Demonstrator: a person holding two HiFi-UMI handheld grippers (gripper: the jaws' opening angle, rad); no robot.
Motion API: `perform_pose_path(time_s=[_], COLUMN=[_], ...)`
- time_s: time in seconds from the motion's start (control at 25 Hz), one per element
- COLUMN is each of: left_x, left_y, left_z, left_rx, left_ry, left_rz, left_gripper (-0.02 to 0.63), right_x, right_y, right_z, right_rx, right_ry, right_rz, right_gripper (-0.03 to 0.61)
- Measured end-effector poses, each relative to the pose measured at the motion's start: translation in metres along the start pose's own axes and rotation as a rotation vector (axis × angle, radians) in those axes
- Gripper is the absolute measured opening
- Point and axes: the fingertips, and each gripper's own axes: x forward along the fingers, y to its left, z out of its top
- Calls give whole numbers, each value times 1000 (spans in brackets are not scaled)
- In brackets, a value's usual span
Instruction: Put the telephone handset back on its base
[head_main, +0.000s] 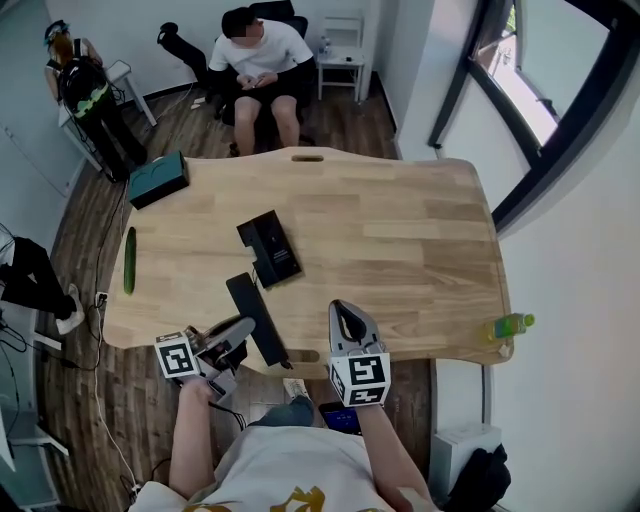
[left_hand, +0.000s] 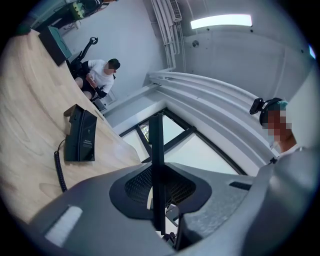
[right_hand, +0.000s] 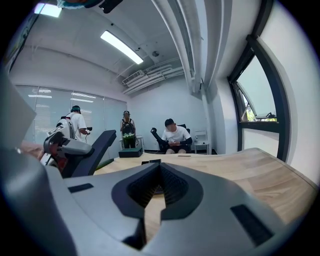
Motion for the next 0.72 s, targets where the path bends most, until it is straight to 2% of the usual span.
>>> perform_pose_path(time_s=[0.36, 0.56, 0.72], left_x=[8, 17, 21], left_y=[45, 58, 63], left_z=[60, 76, 87], left_rx=[-40, -41, -36], left_ry=[1, 30, 33], left_rz=[-32, -48, -50], left_gripper=[72, 72, 72], right_x=[75, 89, 94], right_y=[8, 1, 4], right_z=[12, 12, 17], right_rx=[-8, 8, 2], right_ry=[12, 12, 8], right_rz=[-10, -48, -43], right_gripper=[3, 3, 3])
